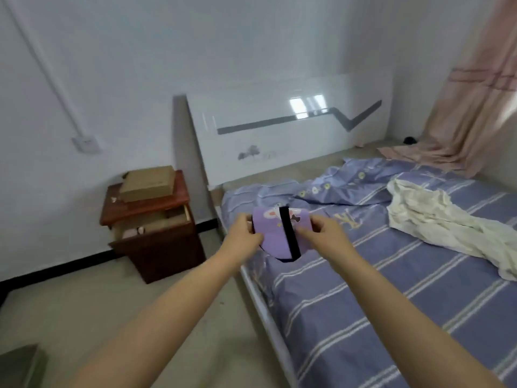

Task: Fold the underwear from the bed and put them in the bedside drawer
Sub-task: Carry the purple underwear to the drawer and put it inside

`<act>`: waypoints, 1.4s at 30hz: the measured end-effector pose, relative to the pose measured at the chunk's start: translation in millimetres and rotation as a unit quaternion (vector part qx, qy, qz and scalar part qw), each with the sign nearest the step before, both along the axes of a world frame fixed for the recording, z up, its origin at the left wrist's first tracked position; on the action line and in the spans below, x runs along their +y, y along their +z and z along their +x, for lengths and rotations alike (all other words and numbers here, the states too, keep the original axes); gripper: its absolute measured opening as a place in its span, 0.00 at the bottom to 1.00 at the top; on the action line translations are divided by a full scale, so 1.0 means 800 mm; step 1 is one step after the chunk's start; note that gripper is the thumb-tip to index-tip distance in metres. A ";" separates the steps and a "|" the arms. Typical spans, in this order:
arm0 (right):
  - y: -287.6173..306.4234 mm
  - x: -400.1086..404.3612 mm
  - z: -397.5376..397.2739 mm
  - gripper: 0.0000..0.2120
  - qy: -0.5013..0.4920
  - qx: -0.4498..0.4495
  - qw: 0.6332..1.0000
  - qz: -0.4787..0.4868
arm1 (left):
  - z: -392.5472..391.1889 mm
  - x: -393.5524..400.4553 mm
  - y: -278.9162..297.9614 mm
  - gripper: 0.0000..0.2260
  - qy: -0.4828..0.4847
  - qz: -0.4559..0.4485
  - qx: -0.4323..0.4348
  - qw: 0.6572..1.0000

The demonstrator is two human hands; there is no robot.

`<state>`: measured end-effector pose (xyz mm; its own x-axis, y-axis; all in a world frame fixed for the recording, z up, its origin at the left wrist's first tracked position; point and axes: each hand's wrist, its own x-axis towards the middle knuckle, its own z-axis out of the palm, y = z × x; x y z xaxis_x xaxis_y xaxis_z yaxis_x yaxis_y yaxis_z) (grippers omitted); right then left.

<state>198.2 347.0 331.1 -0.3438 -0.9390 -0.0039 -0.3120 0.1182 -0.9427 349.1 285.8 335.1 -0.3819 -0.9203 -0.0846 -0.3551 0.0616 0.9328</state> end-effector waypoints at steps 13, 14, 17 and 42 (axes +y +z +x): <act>-0.173 -0.445 0.280 0.12 0.161 0.056 0.977 0.132 | 0.348 -0.352 -0.165 0.23 0.191 -0.003 -0.367 0.910; -0.194 -0.489 0.292 0.11 0.162 0.057 0.974 0.145 | 0.363 -0.387 -0.184 0.24 0.198 0.002 -0.379 0.904; -0.256 -0.611 0.323 0.11 0.148 0.025 0.968 0.203 | 0.400 -0.486 -0.233 0.24 0.212 0.018 -0.400 0.891; -0.550 -0.881 0.433 0.30 0.417 0.406 0.796 0.166 | 0.528 -0.789 -0.516 0.55 -0.039 -0.118 -0.583 0.803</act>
